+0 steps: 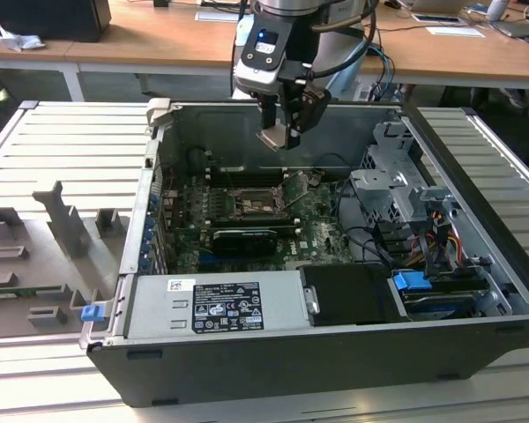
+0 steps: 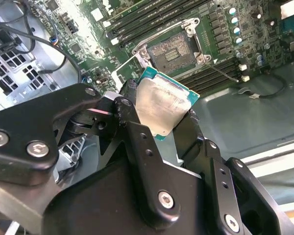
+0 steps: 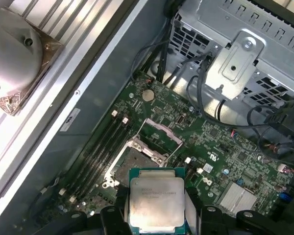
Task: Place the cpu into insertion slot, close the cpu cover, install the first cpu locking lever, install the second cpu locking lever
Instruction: 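Place the cpu into insertion slot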
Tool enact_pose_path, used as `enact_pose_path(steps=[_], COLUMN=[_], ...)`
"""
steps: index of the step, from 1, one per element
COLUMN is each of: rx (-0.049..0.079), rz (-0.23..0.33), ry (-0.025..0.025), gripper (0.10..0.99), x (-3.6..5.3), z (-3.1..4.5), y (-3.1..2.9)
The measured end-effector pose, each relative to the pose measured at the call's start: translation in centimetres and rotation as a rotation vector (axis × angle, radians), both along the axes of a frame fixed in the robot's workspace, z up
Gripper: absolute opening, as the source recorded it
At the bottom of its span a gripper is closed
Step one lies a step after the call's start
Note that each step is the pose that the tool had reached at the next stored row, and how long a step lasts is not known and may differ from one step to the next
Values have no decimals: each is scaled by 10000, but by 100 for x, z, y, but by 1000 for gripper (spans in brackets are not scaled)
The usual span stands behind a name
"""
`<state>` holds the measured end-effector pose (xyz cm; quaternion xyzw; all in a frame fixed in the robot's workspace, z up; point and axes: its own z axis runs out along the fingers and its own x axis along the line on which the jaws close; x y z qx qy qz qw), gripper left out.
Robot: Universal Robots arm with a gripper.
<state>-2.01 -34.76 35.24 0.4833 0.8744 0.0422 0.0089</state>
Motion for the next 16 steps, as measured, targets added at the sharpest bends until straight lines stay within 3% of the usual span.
enact_pose_path(steps=[16], rx=[-2], rz=[-1831], ry=[0], gripper=[537], x=[0], z=[-21], y=[0])
